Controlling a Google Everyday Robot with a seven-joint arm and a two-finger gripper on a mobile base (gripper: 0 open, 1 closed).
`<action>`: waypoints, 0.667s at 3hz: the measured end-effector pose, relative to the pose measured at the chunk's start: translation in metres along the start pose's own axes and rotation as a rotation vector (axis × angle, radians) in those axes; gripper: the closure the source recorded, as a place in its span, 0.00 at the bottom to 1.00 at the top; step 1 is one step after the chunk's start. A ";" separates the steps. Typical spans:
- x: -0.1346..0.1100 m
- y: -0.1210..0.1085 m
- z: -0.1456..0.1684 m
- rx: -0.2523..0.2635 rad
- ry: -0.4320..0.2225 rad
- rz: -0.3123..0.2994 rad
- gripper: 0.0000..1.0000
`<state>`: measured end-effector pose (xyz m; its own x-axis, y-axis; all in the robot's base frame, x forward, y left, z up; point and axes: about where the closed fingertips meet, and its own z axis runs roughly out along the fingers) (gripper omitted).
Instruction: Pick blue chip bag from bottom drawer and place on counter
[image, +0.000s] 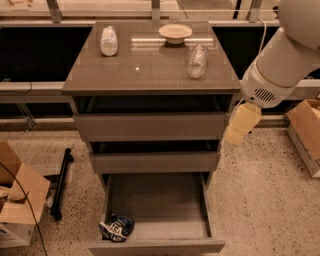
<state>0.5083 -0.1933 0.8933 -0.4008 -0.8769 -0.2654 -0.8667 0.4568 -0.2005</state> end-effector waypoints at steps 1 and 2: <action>-0.004 -0.006 0.007 0.015 -0.013 0.044 0.00; 0.001 -0.001 0.020 -0.005 0.006 0.128 0.00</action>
Offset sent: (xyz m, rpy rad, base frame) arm 0.0034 0.0002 -0.0354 0.0569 0.0729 -0.2195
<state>0.5142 -0.1917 0.8745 -0.5097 -0.8125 -0.2830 -0.8098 0.5641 -0.1610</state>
